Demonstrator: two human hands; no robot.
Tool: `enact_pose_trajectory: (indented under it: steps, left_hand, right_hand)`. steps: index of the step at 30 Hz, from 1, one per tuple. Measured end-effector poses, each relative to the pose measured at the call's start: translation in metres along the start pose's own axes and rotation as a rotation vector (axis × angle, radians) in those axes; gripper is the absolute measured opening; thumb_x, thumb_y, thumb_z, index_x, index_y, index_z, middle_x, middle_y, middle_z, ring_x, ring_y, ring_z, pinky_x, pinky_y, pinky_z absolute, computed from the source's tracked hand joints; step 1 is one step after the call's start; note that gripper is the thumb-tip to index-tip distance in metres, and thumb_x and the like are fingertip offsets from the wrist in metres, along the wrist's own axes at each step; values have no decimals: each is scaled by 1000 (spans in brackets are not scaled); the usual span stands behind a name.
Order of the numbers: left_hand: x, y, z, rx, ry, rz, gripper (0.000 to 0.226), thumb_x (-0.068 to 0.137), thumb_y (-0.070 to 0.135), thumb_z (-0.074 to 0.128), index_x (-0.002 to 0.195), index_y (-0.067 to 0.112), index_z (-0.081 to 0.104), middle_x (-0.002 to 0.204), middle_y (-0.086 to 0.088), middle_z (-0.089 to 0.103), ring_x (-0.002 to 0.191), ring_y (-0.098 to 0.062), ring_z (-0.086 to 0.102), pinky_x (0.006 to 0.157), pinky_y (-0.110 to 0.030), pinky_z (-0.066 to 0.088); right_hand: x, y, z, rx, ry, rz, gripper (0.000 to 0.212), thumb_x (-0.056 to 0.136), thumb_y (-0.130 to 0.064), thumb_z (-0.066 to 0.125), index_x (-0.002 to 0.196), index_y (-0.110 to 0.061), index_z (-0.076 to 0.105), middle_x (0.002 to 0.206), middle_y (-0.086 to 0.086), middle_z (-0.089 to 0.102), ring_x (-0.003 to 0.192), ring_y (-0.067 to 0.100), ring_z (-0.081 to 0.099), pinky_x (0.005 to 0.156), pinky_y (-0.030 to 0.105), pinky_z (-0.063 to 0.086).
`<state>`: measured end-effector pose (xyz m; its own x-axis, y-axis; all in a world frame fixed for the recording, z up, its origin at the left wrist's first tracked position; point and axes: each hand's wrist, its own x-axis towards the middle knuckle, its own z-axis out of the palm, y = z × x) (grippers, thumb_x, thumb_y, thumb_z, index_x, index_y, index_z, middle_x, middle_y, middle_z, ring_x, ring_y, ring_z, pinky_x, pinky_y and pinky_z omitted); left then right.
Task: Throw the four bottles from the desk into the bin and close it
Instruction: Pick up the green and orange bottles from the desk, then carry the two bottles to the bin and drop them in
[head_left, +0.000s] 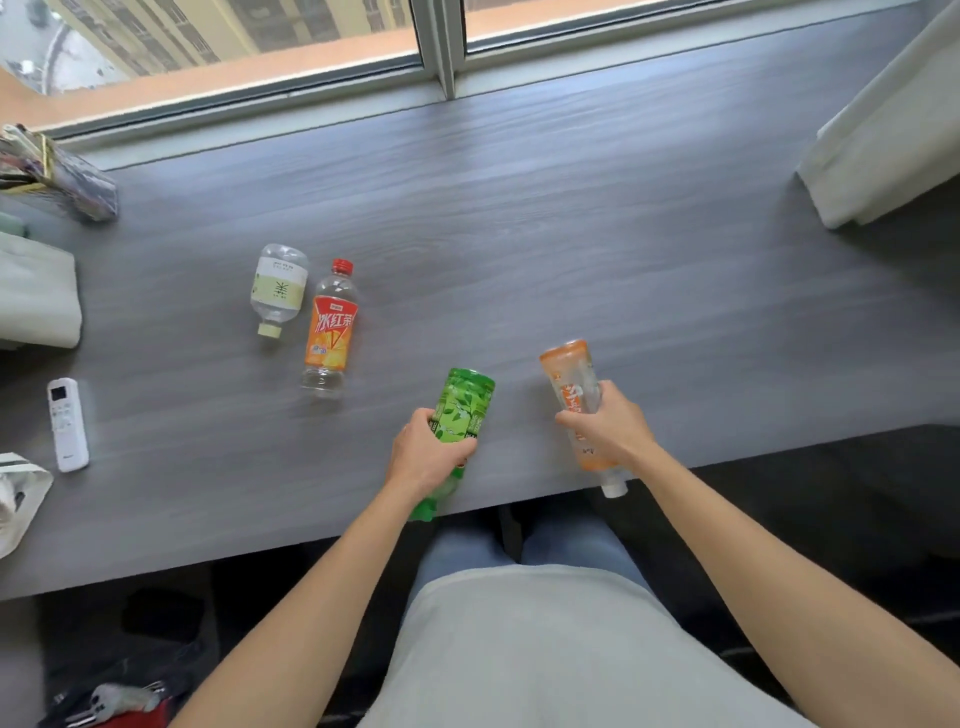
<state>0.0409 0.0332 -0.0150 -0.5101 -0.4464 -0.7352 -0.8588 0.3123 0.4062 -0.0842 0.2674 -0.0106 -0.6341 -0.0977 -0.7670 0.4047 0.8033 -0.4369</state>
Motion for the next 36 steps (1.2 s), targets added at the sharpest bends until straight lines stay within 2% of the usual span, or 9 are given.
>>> enact_pose_trajectory:
  steps: [6, 12, 14, 20, 24, 26, 30, 33, 36]
  left_hand:
    - [-37, -61, -4, 175, -163, 22, 53, 59, 47, 72, 106, 32, 53, 92, 9, 71, 88, -17, 68, 68, -33, 52]
    - [-40, -75, -4, 465, -368, 138, 55, 59, 49, 71, 109, 32, 56, 95, 10, 67, 83, -3, 61, 59, -26, 43]
    - [-40, -68, 4, 561, -415, 191, 60, 60, 51, 71, 114, 31, 56, 99, 10, 67, 87, -8, 63, 61, -26, 44]
    - [-50, -8, 65, 883, -537, 417, 66, 66, 53, 77, 122, 27, 54, 109, 2, 65, 96, -21, 61, 73, -32, 45]
    - [-74, 47, 135, 1006, -602, 578, 60, 65, 54, 79, 111, 27, 51, 100, 2, 65, 91, -22, 60, 72, -33, 43]
    - [-90, 74, 175, 1046, -639, 631, 59, 66, 53, 80, 109, 26, 50, 97, 2, 66, 89, -21, 63, 69, -34, 47]
    - [-124, 120, 255, 1136, -656, 712, 63, 68, 51, 81, 116, 22, 51, 98, -3, 74, 94, -25, 69, 80, -37, 55]
    - [-147, 143, 303, 1206, -636, 767, 64, 71, 51, 80, 120, 21, 51, 97, -1, 70, 94, -26, 66, 75, -33, 49]
    - [-162, 160, 335, 1266, -599, 830, 62, 74, 49, 80, 121, 18, 52, 97, -1, 65, 93, -28, 65, 72, -31, 44]
  right_hand:
    - [-64, 83, 0, -3, 2, 80, 50, 69, -57, 69, 106, -31, 49, 95, -8, 65, 83, 11, 63, 65, 32, 52]
    - [-132, 150, 41, 160, 96, 238, 58, 63, -63, 68, 109, -34, 48, 93, -13, 63, 82, 9, 63, 64, 32, 50]
    - [-156, 172, 59, 223, 122, 305, 58, 61, -62, 68, 108, -34, 48, 92, -12, 63, 83, 11, 63, 66, 34, 51]
    - [-229, 252, 111, 504, 275, 528, 47, 67, -58, 74, 96, -30, 51, 92, -2, 67, 81, 17, 63, 64, 34, 48]
    - [-265, 307, 139, 813, 386, 673, 46, 73, -33, 85, 104, -12, 59, 97, 12, 70, 94, 35, 68, 83, 50, 57]
    - [-280, 330, 148, 959, 423, 732, 44, 76, -21, 86, 108, -5, 61, 103, 19, 71, 97, 37, 68, 86, 47, 55]
    - [-302, 377, 151, 1185, 523, 811, 47, 80, -16, 83, 119, -1, 61, 113, 22, 70, 107, 38, 66, 95, 48, 52]
    - [-312, 410, 132, 1258, 523, 824, 42, 80, -13, 83, 114, 1, 63, 109, 25, 70, 103, 40, 67, 91, 48, 52]
    - [-312, 441, 95, 1271, 512, 813, 42, 80, -15, 82, 114, 1, 63, 106, 22, 71, 89, 30, 65, 77, 36, 49]
